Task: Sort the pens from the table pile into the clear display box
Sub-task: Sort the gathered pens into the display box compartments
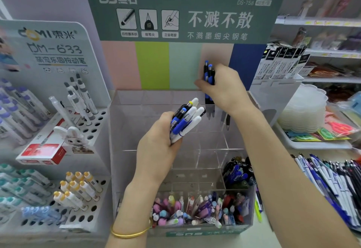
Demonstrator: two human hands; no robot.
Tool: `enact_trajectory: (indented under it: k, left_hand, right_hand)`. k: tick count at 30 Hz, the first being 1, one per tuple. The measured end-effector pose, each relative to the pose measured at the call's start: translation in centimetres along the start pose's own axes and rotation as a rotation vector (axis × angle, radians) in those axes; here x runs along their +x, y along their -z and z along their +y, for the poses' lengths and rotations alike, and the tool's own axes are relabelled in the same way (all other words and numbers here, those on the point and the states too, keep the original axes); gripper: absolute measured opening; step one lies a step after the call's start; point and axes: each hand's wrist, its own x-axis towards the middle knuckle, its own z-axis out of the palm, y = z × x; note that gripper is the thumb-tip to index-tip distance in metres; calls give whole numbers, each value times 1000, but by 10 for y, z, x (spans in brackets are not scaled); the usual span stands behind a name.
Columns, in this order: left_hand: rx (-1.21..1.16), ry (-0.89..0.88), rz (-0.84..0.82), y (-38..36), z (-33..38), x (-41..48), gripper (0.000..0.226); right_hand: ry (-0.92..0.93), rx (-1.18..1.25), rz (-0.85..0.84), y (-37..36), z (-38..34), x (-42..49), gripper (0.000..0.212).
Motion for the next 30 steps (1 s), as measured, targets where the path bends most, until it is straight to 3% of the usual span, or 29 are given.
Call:
enact_trajectory:
  k: [6,14,21,25,28,30]
  left_hand:
    - [6,-21,43,-3,0,-1,38]
    - [-119,56,0,-1,4,-2,36]
    - [-531,263,-83,0,9,-1,25]
    - [-762,315,-158,4,11,-2,20]
    - [-804,294,-151,3,12,-1,23]
    - [-733,276,-106,0,12,0,22]
  right_hand:
    - [-28,-146,-42,-6,-3,-7,39]
    - [-64,3,-58,-11,-2,-8,37]
    - [79,110,138,-5,-1,-30,36]
    - [178,183,278,1,-8,-45,21]
    - [131,524,79,9,-23,-58,14]
    - [118,620,-118,8,-32,-65,29]
